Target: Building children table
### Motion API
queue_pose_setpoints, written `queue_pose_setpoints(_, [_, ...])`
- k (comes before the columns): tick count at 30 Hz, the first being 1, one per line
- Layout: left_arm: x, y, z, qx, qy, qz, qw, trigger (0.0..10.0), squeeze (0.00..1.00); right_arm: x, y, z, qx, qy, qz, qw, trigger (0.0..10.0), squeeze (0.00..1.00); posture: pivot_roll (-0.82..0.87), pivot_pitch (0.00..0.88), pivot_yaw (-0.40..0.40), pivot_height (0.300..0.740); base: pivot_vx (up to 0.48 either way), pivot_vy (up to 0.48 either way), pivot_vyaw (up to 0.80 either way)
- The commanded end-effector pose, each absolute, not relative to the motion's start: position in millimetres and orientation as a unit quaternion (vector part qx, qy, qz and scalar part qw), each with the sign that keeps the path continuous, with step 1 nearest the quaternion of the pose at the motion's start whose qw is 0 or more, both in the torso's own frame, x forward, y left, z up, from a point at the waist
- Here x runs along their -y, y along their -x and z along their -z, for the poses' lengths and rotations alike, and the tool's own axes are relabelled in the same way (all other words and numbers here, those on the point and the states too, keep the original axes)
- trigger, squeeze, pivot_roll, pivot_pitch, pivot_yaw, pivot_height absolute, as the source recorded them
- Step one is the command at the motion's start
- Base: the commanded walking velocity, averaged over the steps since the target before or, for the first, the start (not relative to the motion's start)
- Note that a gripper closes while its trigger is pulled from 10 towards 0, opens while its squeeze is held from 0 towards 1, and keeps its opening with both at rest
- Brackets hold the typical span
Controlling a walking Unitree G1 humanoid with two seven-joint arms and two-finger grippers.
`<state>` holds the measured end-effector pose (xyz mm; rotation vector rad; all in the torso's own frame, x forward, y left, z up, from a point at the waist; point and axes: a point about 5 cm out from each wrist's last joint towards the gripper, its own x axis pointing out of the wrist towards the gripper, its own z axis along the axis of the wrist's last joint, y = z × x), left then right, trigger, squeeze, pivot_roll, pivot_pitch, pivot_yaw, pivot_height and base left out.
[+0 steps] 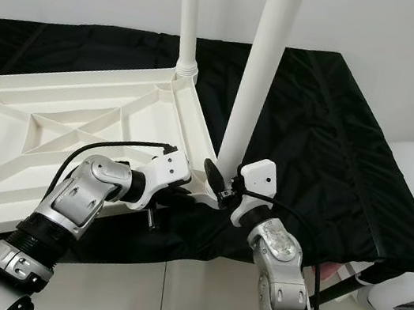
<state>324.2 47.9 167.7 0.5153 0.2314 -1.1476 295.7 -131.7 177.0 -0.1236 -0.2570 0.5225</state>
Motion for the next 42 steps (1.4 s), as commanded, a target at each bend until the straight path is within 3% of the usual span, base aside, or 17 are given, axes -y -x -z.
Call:
queue_pose_setpoints(1, [-50.8,-331.9,-168.2,-0.086,-0.238,0.460,0.851,10.0,0.00,125.1,-293.8,-164.0,0.096,0.053,-0.259,0.960,10.0,0.00,-0.14,0.145,0.084,0.740,0.000,0.000,0.00])
queue_pose_setpoints(20, [-51.6,-332.9,-169.1,-0.085,-0.238,0.458,0.852,10.0,0.00,115.3,-286.4,-165.0,0.111,0.055,-0.209,0.970,10.0,0.00,-0.14,0.152,0.086,0.740,0.000,0.000,0.00])
queue_pose_setpoints(42, [-51.5,-333.5,-169.8,-0.084,-0.238,0.458,0.852,10.0,0.00,104.0,-283.7,-159.3,0.100,0.040,-0.087,0.990,10.0,0.00,-0.13,0.153,0.084,0.740,0.000,0.000,0.00])
